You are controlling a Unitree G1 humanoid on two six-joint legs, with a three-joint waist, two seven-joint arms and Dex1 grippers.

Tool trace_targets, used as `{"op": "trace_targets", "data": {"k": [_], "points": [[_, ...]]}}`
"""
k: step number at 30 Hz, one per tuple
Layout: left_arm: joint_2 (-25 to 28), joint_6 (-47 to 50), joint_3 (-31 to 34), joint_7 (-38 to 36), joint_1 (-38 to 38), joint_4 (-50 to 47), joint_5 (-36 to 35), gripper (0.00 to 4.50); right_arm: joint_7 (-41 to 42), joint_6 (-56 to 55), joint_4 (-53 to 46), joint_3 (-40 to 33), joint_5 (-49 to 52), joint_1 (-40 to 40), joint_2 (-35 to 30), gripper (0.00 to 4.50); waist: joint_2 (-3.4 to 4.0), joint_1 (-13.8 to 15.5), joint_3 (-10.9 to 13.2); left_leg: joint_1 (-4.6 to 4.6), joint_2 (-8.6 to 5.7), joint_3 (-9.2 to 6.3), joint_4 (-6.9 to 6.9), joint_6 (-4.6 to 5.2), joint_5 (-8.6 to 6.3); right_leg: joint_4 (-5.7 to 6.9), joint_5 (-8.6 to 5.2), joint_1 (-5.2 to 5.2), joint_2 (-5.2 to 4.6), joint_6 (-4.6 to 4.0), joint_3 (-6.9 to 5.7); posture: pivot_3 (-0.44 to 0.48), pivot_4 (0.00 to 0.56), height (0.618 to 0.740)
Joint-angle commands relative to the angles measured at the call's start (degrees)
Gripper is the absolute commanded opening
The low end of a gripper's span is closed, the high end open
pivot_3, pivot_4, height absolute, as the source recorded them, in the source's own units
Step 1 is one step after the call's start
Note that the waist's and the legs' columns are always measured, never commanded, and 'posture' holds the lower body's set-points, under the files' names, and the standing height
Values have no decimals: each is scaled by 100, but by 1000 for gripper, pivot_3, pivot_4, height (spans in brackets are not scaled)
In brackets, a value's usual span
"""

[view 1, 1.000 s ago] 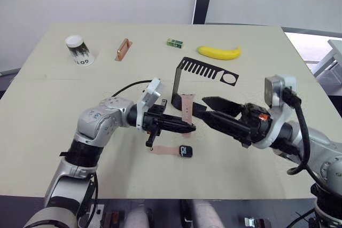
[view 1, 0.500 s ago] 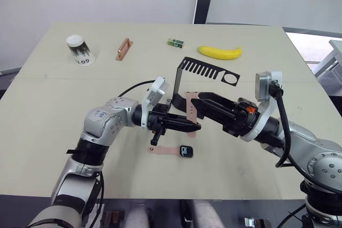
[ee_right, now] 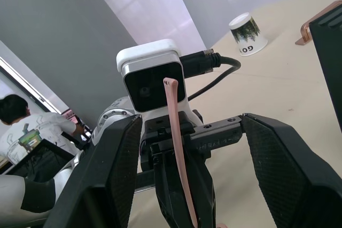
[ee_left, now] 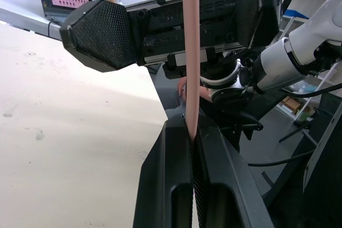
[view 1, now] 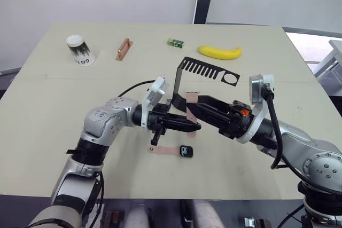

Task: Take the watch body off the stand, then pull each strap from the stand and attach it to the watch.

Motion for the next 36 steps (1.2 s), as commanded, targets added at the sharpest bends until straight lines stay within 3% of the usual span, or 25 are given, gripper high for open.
{"op": "trace_targets", "data": {"k": [1, 14, 17, 21, 22, 36], "points": [[-23, -15, 88, 24, -133, -177, -83, 0, 88, -101, -211, -21, 52, -80, -19, 3177, 0, 0, 0, 0, 0, 0, 0, 0, 0, 0, 0, 0, 0, 0, 0, 0, 150, 740], [-33, -5, 97, 100, -115, -218, -100, 0, 43, -118, -164, 30, 76, -194, 69, 3177, 0, 2, 0, 0, 0, 0, 0, 0, 0, -1, 0, 0, 0, 0, 0, 0, 150, 740], [-28, 5, 97, 105, -113, -226, -106, 0, 44, -135, -168, 42, 98, -205, 83, 2280, 0, -1, 0, 0, 0, 0, 0, 0, 0, -1, 0, 0, 0, 0, 0, 0, 150, 740], [-31, 9, 90, 106, -115, -222, -106, 0, 1, -181, -167, 57, 124, -232, 137, 286, 0, -1, 0, 0, 0, 0, 0, 0, 0, -1, 0, 0, 0, 0, 0, 0, 150, 740], [-36, 7, 87, 105, -117, -218, -104, 0, -2, -188, -169, 59, 141, -240, 154, 95, 0, -1, 0, 0, 0, 0, 0, 0, 0, -1, 0, 0, 0, 0, 0, 0, 150, 740], [-82, 15, 103, 136, -140, -173, -111, 0, 14, -214, -207, 25, 98, -209, 124, 95, 0, 0, 0, -1, 0, -1, -1, 0, 0, -2, 0, 0, 0, 0, 0, 0, 150, 740]]}}
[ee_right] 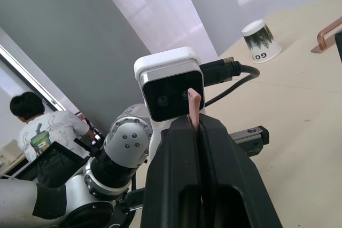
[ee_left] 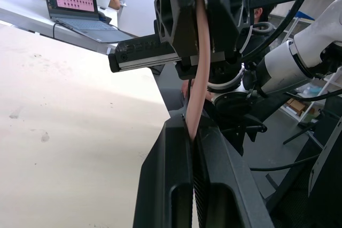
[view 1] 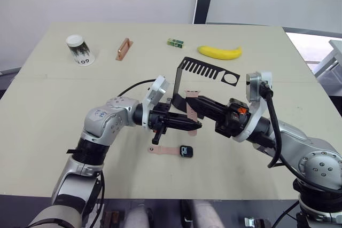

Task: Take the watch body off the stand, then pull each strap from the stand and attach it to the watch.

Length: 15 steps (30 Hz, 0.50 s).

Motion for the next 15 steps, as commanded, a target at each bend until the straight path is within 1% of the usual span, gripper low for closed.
{"op": "trace_targets", "data": {"k": [1, 3, 4, 15], "points": [[-51, 7, 93, 28, -120, -160, -108, 0, 27, -128, -209, -133, 65, -23, -52, 342, 0, 0, 0, 0, 0, 0, 0, 0, 0, 0, 0, 0, 0, 0, 0, 0, 150, 740], [-52, 4, 100, 34, -122, -155, -111, 0, 60, -140, -221, -154, -9, -1, -85, 917, 0, 0, 0, 0, 0, 0, 0, 0, 0, 0, 0, 0, 0, 0, 0, 0, 150, 740], [-46, 7, 104, 33, -117, -159, -112, 0, 78, -143, -223, -173, 17, 11, -103, 1353, 0, 0, 0, 0, 0, 0, 0, 0, 0, -1, 0, 0, 0, 0, 0, 0, 150, 740], [-39, -1, 103, 31, -94, -176, -107, 0, 56, -203, -160, -318, 251, 19, -109, 1353, 0, -1, 0, -1, 0, 0, -2, 0, 0, -3, 0, 0, 0, 0, -1, 0, 150, 740]]}}
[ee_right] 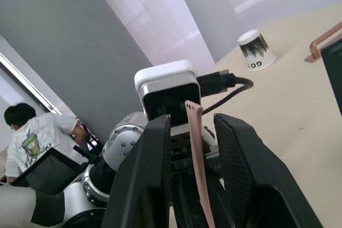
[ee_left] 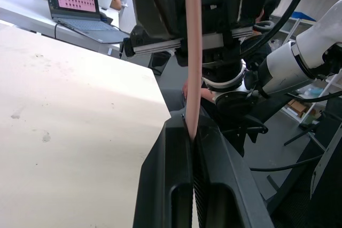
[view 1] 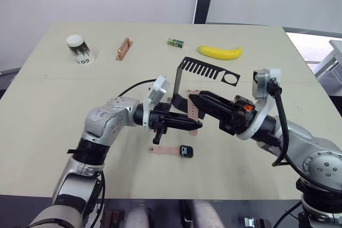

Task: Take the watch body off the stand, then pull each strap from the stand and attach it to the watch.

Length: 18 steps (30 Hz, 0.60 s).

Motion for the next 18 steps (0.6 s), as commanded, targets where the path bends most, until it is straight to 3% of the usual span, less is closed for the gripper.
{"op": "trace_targets", "data": {"k": [1, 18], "points": [[-19, -14, 104, -1, -94, -174, -107, 0, 61, -95, -167, -105, 111, 1, -57, 1353, 0, 0, 0, 0, 0, 0, 0, 0, 0, 0, 0, 0, 0, 0, 0, 0, 150, 740], [-62, 9, 133, 44, -117, -204, -156, 0, 110, -82, -253, 0, 44, 70, -95, 1353, 0, 1, 0, -1, 0, 0, -1, 0, 0, -3, 0, 0, 0, 0, 0, 0, 150, 740]]}}
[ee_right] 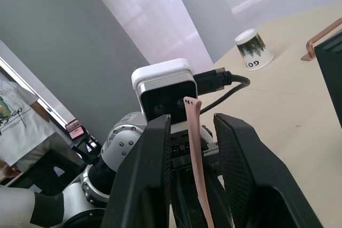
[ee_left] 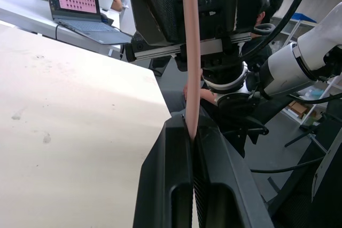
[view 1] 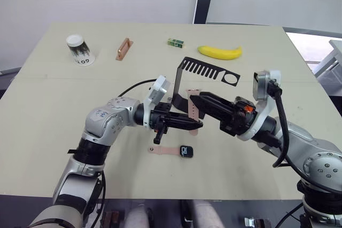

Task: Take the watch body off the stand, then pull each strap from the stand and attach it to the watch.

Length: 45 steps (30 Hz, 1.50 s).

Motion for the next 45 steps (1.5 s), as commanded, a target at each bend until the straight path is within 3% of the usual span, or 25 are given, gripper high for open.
{"op": "trace_targets", "data": {"k": [1, 45], "points": [[-26, 0, 122, 2, -114, -208, -140, 0, 101, -69, -250, -30, 52, -15, -43, 1353, 0, 0, 0, 0, 0, 0, 0, 0, 0, 0, 0, 0, 0, 0, 0, 0, 150, 740], [-82, 56, 155, 44, -170, -258, -202, 0, 43, -56, -260, 29, 40, -10, -51, 1353, 0, 0, 0, 0, 0, 0, -1, 0, 0, -2, 0, 0, 0, 0, 0, 0, 150, 740]]}}
